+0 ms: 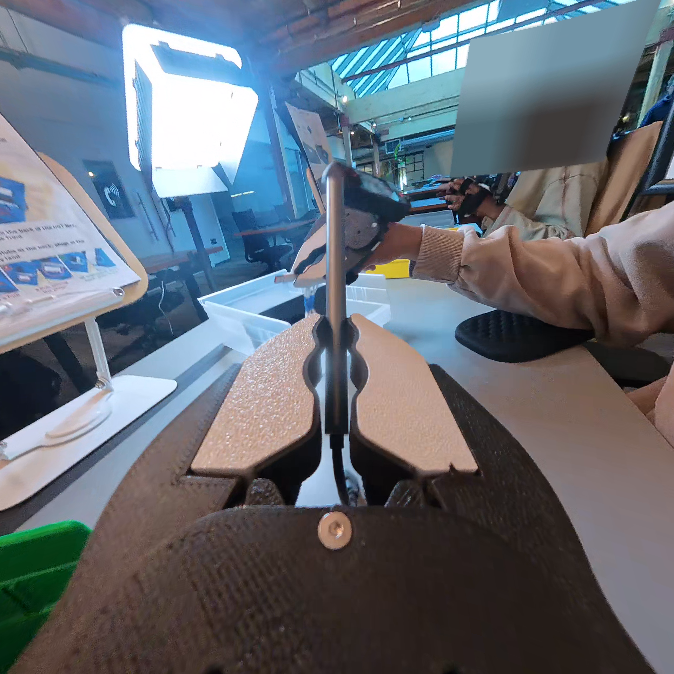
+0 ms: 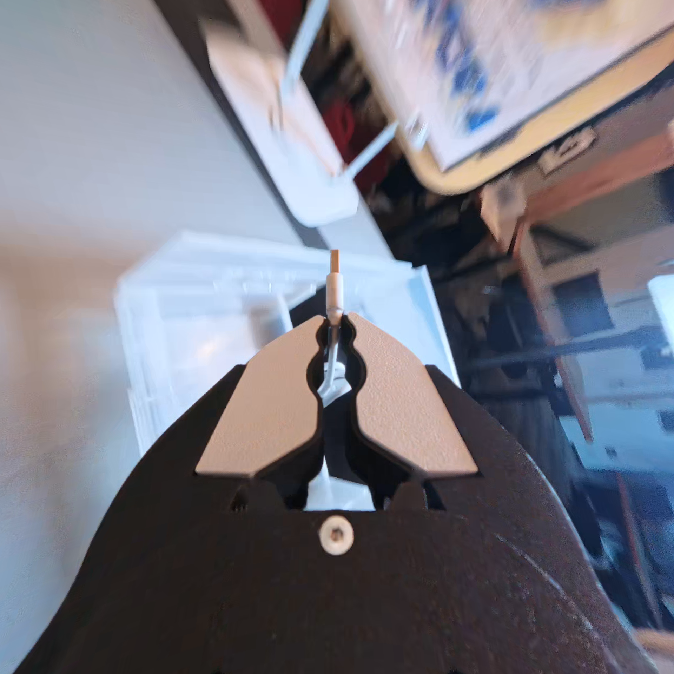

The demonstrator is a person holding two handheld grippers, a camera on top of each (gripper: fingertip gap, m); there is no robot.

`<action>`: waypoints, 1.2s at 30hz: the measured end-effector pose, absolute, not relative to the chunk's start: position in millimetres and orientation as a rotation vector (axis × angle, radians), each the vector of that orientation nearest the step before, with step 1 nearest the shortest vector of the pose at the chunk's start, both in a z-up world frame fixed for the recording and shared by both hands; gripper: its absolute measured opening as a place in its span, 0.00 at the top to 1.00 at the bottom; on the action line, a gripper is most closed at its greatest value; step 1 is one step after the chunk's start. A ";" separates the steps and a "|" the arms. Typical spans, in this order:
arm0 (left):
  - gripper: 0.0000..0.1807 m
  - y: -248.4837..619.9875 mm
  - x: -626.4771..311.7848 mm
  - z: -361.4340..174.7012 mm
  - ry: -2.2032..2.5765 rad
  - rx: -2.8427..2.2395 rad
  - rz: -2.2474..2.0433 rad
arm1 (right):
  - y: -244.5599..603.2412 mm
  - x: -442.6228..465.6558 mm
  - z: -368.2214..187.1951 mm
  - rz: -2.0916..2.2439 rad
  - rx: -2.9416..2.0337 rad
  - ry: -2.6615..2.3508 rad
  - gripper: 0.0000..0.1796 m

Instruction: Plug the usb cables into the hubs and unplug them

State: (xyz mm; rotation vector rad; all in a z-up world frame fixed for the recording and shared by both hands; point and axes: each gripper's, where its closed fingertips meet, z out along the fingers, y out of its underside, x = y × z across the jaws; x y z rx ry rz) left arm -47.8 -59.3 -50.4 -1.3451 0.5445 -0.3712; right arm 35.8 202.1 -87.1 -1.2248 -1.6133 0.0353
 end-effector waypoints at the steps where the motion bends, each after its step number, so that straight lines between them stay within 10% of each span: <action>1: 0.94 -56.7 -47.4 -54.1 0.539 -1.356 -0.378 | 213.0 38.1 -104.2 -0.043 -1.292 -1.652 0.96; 18: 0.94 -56.1 -22.4 -72.5 0.640 -1.404 -0.427 | -13.6 15.2 -68.3 0.981 -0.795 -2.022 0.69; 23: 0.93 -57.0 -16.6 -81.6 0.682 -1.429 -0.437 | -27.3 4.0 -83.5 0.928 -0.729 -2.088 0.92; 30: 0.91 -56.1 -14.0 -76.7 0.658 -1.385 -0.442 | -32.7 20.5 -64.2 1.044 -0.662 -2.129 0.94; 36: 0.89 -49.3 -43.9 -67.1 0.524 -1.356 -0.373 | 31.1 68.7 69.4 1.247 -0.572 -1.606 0.94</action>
